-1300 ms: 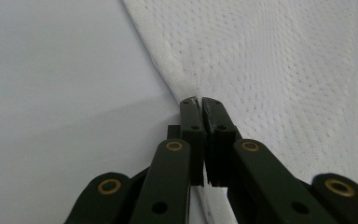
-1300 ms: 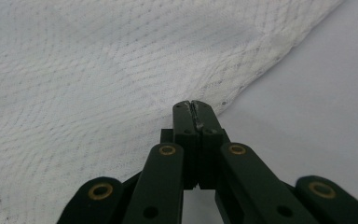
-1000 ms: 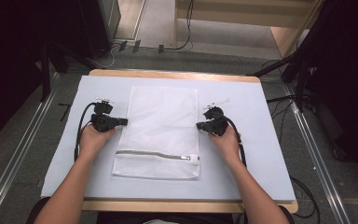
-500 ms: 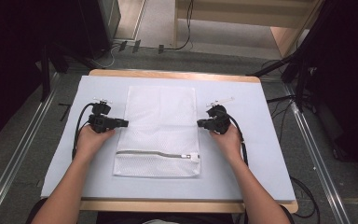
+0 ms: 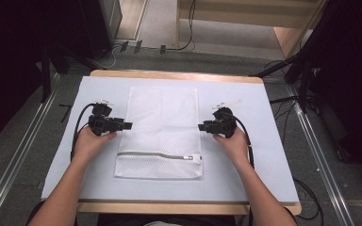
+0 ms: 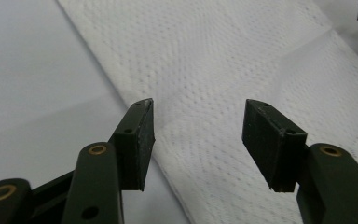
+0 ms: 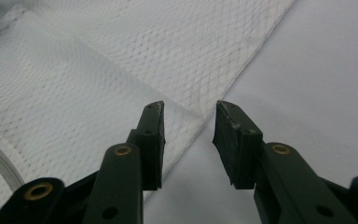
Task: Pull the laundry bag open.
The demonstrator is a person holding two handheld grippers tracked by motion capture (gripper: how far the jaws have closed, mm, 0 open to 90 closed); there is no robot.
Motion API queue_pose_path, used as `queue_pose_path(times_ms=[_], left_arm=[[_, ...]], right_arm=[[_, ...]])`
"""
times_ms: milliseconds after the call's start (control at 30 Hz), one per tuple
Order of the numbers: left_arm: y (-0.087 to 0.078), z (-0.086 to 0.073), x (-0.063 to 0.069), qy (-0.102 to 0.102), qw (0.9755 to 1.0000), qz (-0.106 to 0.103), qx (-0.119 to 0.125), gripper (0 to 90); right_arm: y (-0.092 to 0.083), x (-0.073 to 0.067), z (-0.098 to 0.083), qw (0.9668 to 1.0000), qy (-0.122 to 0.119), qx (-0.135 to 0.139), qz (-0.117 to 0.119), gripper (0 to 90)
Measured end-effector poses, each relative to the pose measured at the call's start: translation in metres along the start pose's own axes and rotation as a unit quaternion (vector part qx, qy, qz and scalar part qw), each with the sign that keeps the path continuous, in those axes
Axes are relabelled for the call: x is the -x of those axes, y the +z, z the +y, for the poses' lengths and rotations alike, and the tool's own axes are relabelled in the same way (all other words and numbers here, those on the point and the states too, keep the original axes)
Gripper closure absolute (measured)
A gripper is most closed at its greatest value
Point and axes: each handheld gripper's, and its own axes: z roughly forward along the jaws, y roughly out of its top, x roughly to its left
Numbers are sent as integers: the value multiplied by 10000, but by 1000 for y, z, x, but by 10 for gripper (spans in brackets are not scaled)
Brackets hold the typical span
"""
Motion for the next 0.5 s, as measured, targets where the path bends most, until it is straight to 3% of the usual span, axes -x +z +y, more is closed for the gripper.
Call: queue_pose_path(times_ms=[267, 500], left_arm=[[-6, 2, 19, 213, 9995, -213, 3, 424], [-7, 3, 37, 464, 9983, -365, -13, 408]], right_arm=[[-11, -7, -1, 9999, -85, 41, 84, 630], [-21, -24, -9, 9993, -250, 91, 261, 632]])
